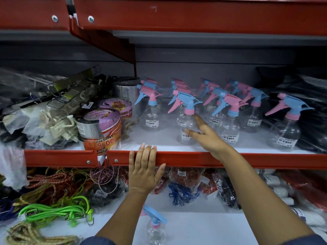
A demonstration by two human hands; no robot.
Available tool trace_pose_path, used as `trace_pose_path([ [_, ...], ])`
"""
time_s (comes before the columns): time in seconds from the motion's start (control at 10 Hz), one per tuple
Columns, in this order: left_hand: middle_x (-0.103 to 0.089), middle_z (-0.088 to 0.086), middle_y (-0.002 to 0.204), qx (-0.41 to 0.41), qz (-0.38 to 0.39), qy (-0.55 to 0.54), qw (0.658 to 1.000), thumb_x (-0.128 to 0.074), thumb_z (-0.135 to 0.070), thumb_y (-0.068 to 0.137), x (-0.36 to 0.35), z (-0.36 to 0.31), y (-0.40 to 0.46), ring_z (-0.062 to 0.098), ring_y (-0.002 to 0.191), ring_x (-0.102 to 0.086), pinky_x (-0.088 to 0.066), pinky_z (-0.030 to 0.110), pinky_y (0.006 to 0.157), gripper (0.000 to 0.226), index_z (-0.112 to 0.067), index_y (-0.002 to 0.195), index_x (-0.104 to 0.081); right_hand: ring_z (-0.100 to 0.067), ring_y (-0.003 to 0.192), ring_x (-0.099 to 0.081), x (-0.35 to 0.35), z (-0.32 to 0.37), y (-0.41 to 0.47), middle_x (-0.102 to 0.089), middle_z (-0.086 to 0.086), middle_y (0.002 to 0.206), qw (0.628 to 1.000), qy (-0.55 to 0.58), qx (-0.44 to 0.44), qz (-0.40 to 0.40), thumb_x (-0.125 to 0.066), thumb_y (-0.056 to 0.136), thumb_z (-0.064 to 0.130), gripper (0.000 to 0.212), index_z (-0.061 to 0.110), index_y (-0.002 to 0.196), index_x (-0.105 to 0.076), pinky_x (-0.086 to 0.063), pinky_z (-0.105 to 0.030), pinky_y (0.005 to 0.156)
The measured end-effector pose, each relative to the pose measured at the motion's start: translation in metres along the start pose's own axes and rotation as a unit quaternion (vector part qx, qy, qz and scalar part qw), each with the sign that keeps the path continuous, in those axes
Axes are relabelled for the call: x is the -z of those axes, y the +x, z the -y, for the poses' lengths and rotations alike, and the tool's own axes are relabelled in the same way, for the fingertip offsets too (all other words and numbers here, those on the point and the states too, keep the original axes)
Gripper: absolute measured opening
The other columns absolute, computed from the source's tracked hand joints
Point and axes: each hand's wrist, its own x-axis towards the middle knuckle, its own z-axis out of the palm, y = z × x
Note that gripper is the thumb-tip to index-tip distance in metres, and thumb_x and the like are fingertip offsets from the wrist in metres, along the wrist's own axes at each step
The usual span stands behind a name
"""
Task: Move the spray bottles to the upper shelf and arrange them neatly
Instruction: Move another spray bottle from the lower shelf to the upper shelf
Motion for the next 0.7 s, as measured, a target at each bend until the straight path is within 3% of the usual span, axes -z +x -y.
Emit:
trace_pose_path([
  [0.1, -0.042, 0.01, 0.132, -0.001, 0.0, 0.003, 1.0, -0.028, -0.047, 0.099, -0.001, 0.0, 0.0, 0.025, 0.135, -0.026, -0.008, 0.043, 0.119, 0.053, -0.007, 0.13, -0.043, 0.002, 0.128, -0.027, 0.0, 0.004, -0.002, -0.013, 0.014, 0.152, 1.0, -0.001, -0.004, 0.002, -0.058, 0.092, 0.025, 0.079, 0.025, 0.151, -0.005, -0.024, -0.02, 0.1],
  [0.2, -0.042, 0.01, 0.132, -0.002, -0.002, 0.006, 1.0, -0.028, -0.047, 0.099, -0.002, 0.0, 0.0, 0.024, 0.135, -0.026, -0.008, 0.043, 0.119, 0.053, -0.007, 0.13, -0.043, -0.001, 0.126, -0.034, -0.002, 0.007, -0.009, -0.033, 0.012, 0.145, 0.991, -0.126, 0.023, -0.047, -0.057, 0.089, 0.046, 0.088, 0.018, 0.151, -0.002, -0.029, -0.023, 0.102],
  [0.3, -0.043, 0.01, 0.131, -0.005, -0.01, 0.008, 1.0, -0.029, -0.047, 0.098, -0.003, 0.0, -0.001, 0.025, 0.135, -0.027, -0.008, 0.043, 0.119, 0.053, -0.007, 0.129, -0.043, -0.013, 0.146, -0.011, -0.011, 0.004, -0.028, -0.012, 0.0, 0.16, 0.953, -0.262, 0.089, -0.126, -0.045, 0.093, 0.052, 0.081, 0.015, 0.151, -0.004, -0.012, -0.027, 0.113],
  [0.4, -0.043, 0.01, 0.131, -0.008, -0.017, 0.009, 1.0, -0.029, -0.047, 0.098, -0.005, 0.001, -0.001, 0.025, 0.135, -0.027, -0.009, 0.043, 0.119, 0.053, -0.007, 0.13, -0.043, -0.014, 0.147, -0.007, -0.024, -0.004, -0.056, -0.01, -0.002, 0.16, 0.903, -0.353, 0.155, -0.191, -0.038, 0.097, 0.048, 0.07, 0.014, 0.151, -0.009, -0.01, -0.03, 0.118],
  [0.5, -0.042, 0.01, 0.131, -0.01, -0.017, 0.007, 1.0, -0.029, -0.047, 0.098, -0.006, 0.001, -0.002, 0.025, 0.135, -0.027, -0.008, 0.043, 0.119, 0.053, -0.007, 0.13, -0.043, -0.022, 0.148, -0.009, -0.036, -0.029, -0.078, -0.016, -0.009, 0.158, 0.855, -0.412, 0.215, -0.23, -0.043, 0.097, 0.042, 0.067, 0.007, 0.149, -0.019, -0.012, -0.037, 0.12],
  [0.6, -0.041, 0.01, 0.131, -0.012, -0.018, 0.007, 1.0, -0.03, -0.046, 0.098, -0.006, 0.001, -0.004, 0.025, 0.135, -0.026, -0.007, 0.043, 0.119, 0.053, -0.007, 0.131, -0.042, -0.027, 0.146, -0.017, -0.053, -0.061, -0.101, -0.024, -0.014, 0.154, 0.836, -0.425, 0.246, -0.245, -0.049, 0.095, 0.038, 0.064, 0.003, 0.145, -0.029, -0.017, -0.042, 0.119],
  [0.7, -0.041, 0.01, 0.131, -0.016, -0.026, 0.01, 0.999, -0.032, -0.045, 0.098, -0.007, 0.001, -0.004, 0.025, 0.135, -0.025, -0.006, 0.043, 0.12, 0.052, -0.007, 0.131, -0.042, -0.028, 0.144, -0.022, -0.071, -0.097, -0.124, -0.03, -0.015, 0.152, 0.849, -0.413, 0.24, -0.224, -0.052, 0.094, 0.034, 0.061, 0.003, 0.143, -0.032, -0.017, -0.042, 0.119],
])
